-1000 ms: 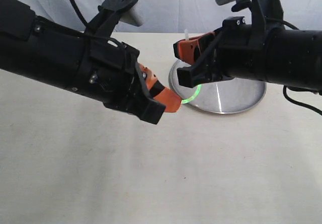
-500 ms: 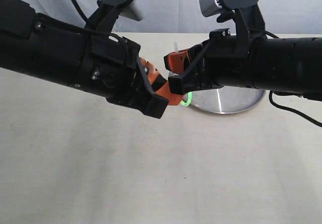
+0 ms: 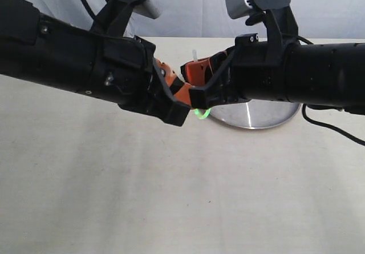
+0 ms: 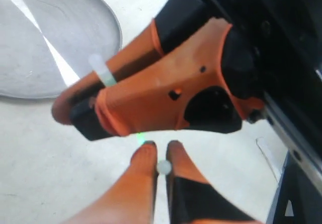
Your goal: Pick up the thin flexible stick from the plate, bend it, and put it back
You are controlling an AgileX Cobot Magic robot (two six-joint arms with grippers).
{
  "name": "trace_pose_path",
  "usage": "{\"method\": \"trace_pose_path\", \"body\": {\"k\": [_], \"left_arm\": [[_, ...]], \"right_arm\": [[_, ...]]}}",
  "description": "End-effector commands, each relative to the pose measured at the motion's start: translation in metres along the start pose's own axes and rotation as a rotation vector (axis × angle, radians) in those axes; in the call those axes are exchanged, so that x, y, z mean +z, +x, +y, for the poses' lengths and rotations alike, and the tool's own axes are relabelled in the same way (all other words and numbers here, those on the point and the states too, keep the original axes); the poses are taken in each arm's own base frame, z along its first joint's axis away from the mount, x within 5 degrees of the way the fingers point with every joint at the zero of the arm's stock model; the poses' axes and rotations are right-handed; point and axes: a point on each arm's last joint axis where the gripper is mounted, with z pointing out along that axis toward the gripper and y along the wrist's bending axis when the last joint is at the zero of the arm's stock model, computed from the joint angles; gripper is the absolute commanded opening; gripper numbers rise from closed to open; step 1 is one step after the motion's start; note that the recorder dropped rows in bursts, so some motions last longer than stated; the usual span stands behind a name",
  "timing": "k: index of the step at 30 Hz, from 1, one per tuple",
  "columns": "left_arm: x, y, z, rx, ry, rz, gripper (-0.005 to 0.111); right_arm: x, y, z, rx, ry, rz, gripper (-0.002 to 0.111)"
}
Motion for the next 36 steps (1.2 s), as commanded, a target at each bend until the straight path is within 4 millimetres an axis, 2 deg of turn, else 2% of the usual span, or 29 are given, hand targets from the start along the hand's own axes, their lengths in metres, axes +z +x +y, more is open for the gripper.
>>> {"method": "trace_pose_path", "body": {"k": [1,17,25,32,36], "left_arm": [[0.002,-0.004,0.006,0.002,-0.06,-0.046,0.0],[0.001,-0.007,0.011,0.023,-0.106,-0.076,0.0],[-0.006,-0.004,0.027,-0.05,-0.132,-0.039,0.0],[-0.006,-0.001,0.027,-0.048,-0.114,-0.007,0.0],[-0.009,0.002,0.036,-0.062,-0.173,0.015,0.0]], "right_arm": [[-0.001,-0.003,0.013,0.023,-0.12,-0.018,-0.001],[-0.001,-0.003,0.012,0.028,-0.113,-0.017,-0.001],[0.0,-0.003,0.007,0.049,-0.055,-0.012,-0.001],[0.0,-0.003,0.007,0.049,-0.055,-0.012,-0.001],[0.0,-0.003,0.007,0.058,-0.055,-0.012,-0.001]]}}
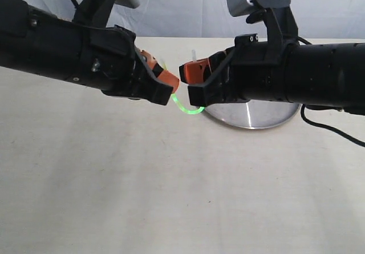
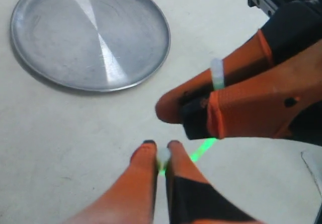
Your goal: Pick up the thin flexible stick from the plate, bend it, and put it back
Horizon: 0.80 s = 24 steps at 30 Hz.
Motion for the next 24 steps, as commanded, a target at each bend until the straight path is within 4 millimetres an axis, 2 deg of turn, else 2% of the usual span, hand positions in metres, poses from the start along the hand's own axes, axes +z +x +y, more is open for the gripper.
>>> {"method": "trace_pose_path", "body": {"k": [1,8,11,15,20,24], "left_arm": [[-0.001,0.002,0.015,-0.025,-0.081,0.028,0.0],[-0.009,0.004,0.037,-0.081,-0.17,0.041,0.0],[-0.01,0.005,0.04,-0.09,-0.178,0.043,0.006],[-0.01,0.006,0.041,-0.082,-0.187,0.056,0.022],[-0.01,0.006,0.042,-0.077,-0.194,0.063,0.052],[-0.01,0.007,0.042,-0.081,-0.2,0.067,0.064]], "right_arm": [[0.0,-0.002,0.007,0.014,-0.051,-0.01,-0.001],[0.0,-0.002,0.007,0.014,-0.051,-0.01,-0.001],[0.0,-0.002,0.006,0.014,-0.041,-0.01,-0.001],[0.0,-0.002,0.002,0.014,-0.003,-0.008,-0.001],[0.0,-0.002,-0.003,0.014,0.049,-0.006,-0.001],[-0.001,-0.001,-0.01,0.015,0.126,-0.002,-0.001]]}}
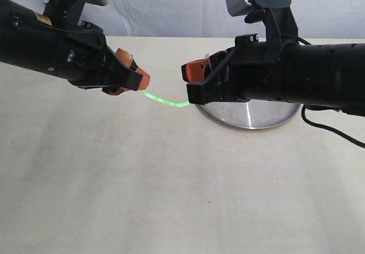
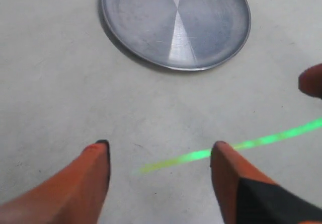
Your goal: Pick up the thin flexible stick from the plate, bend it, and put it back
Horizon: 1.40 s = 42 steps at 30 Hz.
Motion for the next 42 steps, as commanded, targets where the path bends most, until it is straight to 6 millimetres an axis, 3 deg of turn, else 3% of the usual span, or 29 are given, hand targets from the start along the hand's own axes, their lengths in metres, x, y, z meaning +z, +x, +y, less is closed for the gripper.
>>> {"method": "trace_pose_path", "body": {"k": [1,6,9,14,18,25,32,42], "left_arm": [[0.002,0.0,0.002,0.002,-0.015,0.005,0.065],[0.002,-0.001,0.006,-0.012,-0.059,-0.006,0.063],[0.001,0.0,0.012,-0.058,-0.119,0.0,0.049],[0.001,0.0,0.013,-0.039,-0.136,0.002,0.019],[0.001,0.003,0.014,-0.031,-0.14,0.035,0.014],[0.0,0.005,0.018,-0.043,-0.191,0.049,0.014],[0.0,0.004,0.018,-0.049,-0.195,0.047,0.014],[0.0,0.005,0.019,-0.045,-0.197,0.05,0.014]], "right_arm": [[-0.001,-0.002,-0.01,0.003,0.122,-0.003,-0.001],[0.002,0.006,-0.035,-0.008,0.364,0.046,-0.001],[0.021,0.012,-0.057,-0.019,0.496,0.113,-0.001],[0.068,-0.007,-0.107,-0.017,0.621,0.13,-0.001],[0.086,-0.002,-0.135,0.009,0.718,0.162,-0.001],[0.086,0.007,-0.155,-0.042,0.867,0.209,0.002],[0.079,0.01,-0.171,-0.022,0.894,0.216,0.053],[0.061,-0.008,-0.169,-0.067,0.993,0.172,0.052]]}}
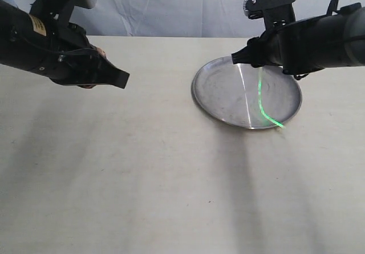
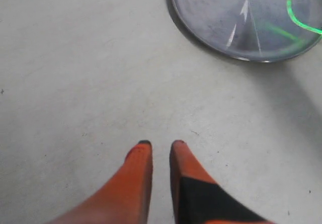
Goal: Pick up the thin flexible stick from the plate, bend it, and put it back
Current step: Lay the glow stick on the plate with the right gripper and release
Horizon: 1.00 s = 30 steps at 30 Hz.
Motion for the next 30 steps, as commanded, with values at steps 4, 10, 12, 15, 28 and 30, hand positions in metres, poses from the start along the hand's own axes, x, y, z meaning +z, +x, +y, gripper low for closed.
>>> {"method": "trace_pose_path", "body": {"k": [4,10,12,15,28,30], "left_arm": [[0.002,0.0,0.001,0.0,-0.009,0.008,0.014],[0.002,-0.001,0.003,0.028,-0.026,-0.003,0.014],[0.001,-0.002,0.005,0.033,-0.052,-0.019,0.014],[-0.008,-0.007,0.016,-0.022,-0.143,-0.083,0.007],[-0.055,0.021,0.019,-0.099,-0.131,-0.438,0.0],[-0.051,0.029,0.02,-0.108,-0.136,-0.405,0.0]], "right_arm": [[-0.027,-0.021,-0.021,0.024,0.07,-0.04,0.04],[-0.062,-0.039,-0.042,0.084,0.121,-0.105,0.021],[-0.08,-0.041,-0.046,0.093,0.118,-0.134,-0.002],[-0.112,-0.037,-0.048,0.034,0.082,-0.183,0.0],[-0.192,0.06,-0.028,0.039,-0.334,-0.234,-0.001],[-0.197,0.071,-0.03,0.04,-0.349,-0.231,-0.001]]}}
